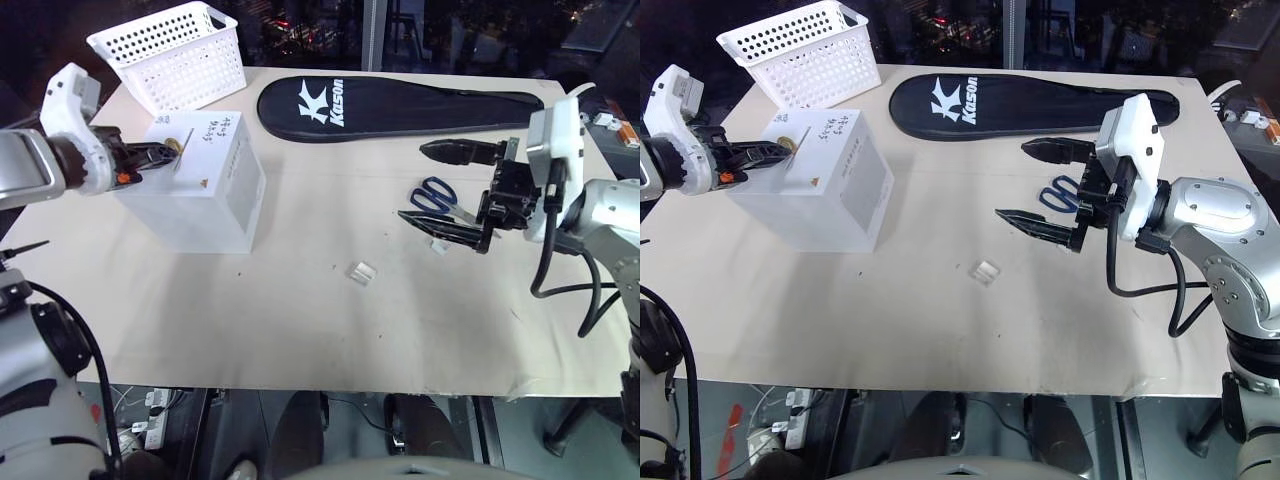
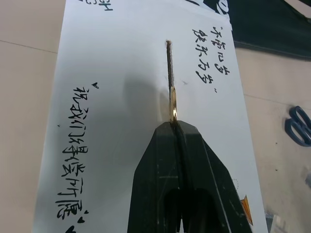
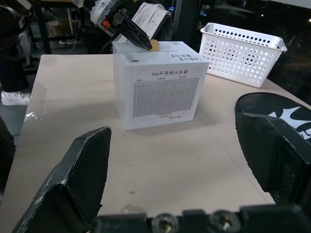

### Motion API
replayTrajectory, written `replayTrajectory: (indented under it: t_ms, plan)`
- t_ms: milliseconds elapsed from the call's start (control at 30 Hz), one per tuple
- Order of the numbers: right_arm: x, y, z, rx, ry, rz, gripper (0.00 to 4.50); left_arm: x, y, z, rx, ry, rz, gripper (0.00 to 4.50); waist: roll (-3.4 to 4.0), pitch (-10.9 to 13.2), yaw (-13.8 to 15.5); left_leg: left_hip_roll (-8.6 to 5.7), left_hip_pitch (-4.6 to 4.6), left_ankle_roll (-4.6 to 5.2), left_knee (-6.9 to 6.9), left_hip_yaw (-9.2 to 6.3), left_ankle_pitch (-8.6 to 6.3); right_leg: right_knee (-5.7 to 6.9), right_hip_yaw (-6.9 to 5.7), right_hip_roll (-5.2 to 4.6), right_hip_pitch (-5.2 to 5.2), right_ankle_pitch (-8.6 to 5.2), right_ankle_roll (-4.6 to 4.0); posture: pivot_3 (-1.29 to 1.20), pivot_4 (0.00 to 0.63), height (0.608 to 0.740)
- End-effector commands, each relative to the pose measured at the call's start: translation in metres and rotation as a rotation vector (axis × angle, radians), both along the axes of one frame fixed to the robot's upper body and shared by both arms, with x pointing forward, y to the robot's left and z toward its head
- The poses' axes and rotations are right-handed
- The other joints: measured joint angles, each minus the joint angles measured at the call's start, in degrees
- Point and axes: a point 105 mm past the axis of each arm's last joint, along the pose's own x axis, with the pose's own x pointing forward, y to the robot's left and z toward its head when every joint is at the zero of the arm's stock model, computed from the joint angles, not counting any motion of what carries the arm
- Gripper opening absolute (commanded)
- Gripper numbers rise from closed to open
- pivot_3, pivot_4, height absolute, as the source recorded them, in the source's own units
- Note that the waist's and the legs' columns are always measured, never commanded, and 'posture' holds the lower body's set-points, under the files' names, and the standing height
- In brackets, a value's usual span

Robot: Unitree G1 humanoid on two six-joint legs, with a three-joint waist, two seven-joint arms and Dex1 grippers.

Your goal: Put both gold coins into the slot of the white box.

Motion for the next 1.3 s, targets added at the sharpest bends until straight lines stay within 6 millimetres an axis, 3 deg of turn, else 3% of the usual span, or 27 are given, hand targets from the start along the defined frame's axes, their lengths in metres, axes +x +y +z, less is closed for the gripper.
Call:
replayTrajectory:
  t_ms: [33,367,467,567,700,833,933,967,1100,1233,1300]
  plan:
    - [-0.007,-0.003,0.010,0.009,-0.053,-0.004,4.43,-0.002,0.002,0.006,0.034,-0.001,0.008,0.00,0.00,0.0,0.0,0.00,0.00,0.00,0.00,0.00,0.00,0.00,0.00,0.00,0.00,0.00,0.00,0.00,0.150,0.740]
    - [-0.011,-0.001,0.019,0.063,-0.072,0.027,4.43,-0.001,-0.003,0.004,0.085,0.001,-0.016,0.00,0.00,0.0,0.0,0.00,0.00,0.03,0.01,0.01,-0.02,0.01,0.01,0.00,0.00,0.00,0.00,0.00,0.150,0.740]
    - [-0.014,-0.001,0.027,0.101,-0.092,0.043,4.50,-0.002,-0.004,0.007,0.108,-0.024,-0.023,0.90,0.00,0.0,0.0,0.00,-0.01,0.03,0.01,0.00,-0.02,0.02,0.00,0.00,0.00,0.00,0.00,0.00,0.150,0.740]
    - [-0.017,-0.002,0.029,0.119,-0.107,0.054,4.50,0.000,-0.003,0.019,0.110,-0.098,-0.013,2.23,0.00,0.0,0.0,0.00,0.00,0.03,0.01,0.00,-0.02,0.02,0.01,-0.01,0.00,0.00,0.00,0.00,0.150,0.740]
    - [-0.017,-0.004,0.028,0.125,-0.107,0.056,4.50,-0.002,-0.008,0.022,0.112,-0.137,-0.046,2.23,0.00,0.0,0.0,0.00,-0.02,0.03,0.02,-0.01,-0.02,0.02,0.00,0.00,0.00,0.00,0.00,0.00,0.150,0.740]
    - [-0.018,-0.005,0.027,0.139,-0.103,0.063,4.50,-0.004,-0.023,0.047,0.081,-0.295,-0.122,2.23,0.00,0.0,0.2,0.00,-0.05,0.03,0.04,-0.01,-0.02,0.01,-0.01,-0.01,0.00,0.00,0.00,0.00,0.150,0.740]
    - [-0.018,-0.006,0.027,0.145,-0.103,0.064,4.50,-0.006,-0.028,0.054,0.079,-0.343,-0.151,2.23,0.00,0.0,0.2,0.00,-0.05,0.03,0.04,-0.01,-0.02,0.01,-0.01,-0.01,0.00,0.00,0.00,0.00,0.150,0.740]
    - [-0.018,-0.006,0.027,0.148,-0.105,0.065,4.50,-0.007,-0.033,0.059,0.060,-0.385,-0.176,2.23,0.00,0.0,0.1,0.00,-0.04,0.03,0.04,-0.01,-0.02,0.01,-0.01,-0.01,0.00,0.00,0.00,0.00,0.150,0.740]
    - [-0.021,-0.008,0.028,0.176,-0.093,0.064,4.50,-0.034,-0.099,0.067,-0.044,-0.650,-0.485,2.23,-0.01,0.0,0.6,0.02,-0.09,0.00,0.09,-0.07,0.00,-0.01,-0.06,-0.04,0.02,0.01,0.00,0.00,0.150,0.740]
    - [-0.019,-0.029,0.008,0.167,-0.024,-0.063,4.50,-0.068,-0.155,0.023,-0.025,-0.645,-0.792,2.23,-0.03,0.0,1.1,0.01,-0.06,-0.20,0.06,0.07,0.11,-0.06,0.06,-0.14,0.05,0.01,0.00,0.00,0.150,0.740]
    - [-0.019,-0.037,-0.005,0.130,0.007,-0.117,4.50,-0.078,-0.166,0.009,-0.028,-0.628,-0.885,2.23,-0.03,0.0,1.3,-0.01,-0.04,-0.20,0.02,0.08,0.11,-0.06,0.06,-0.13,0.04,0.01,0.00,0.00,0.150,0.740]
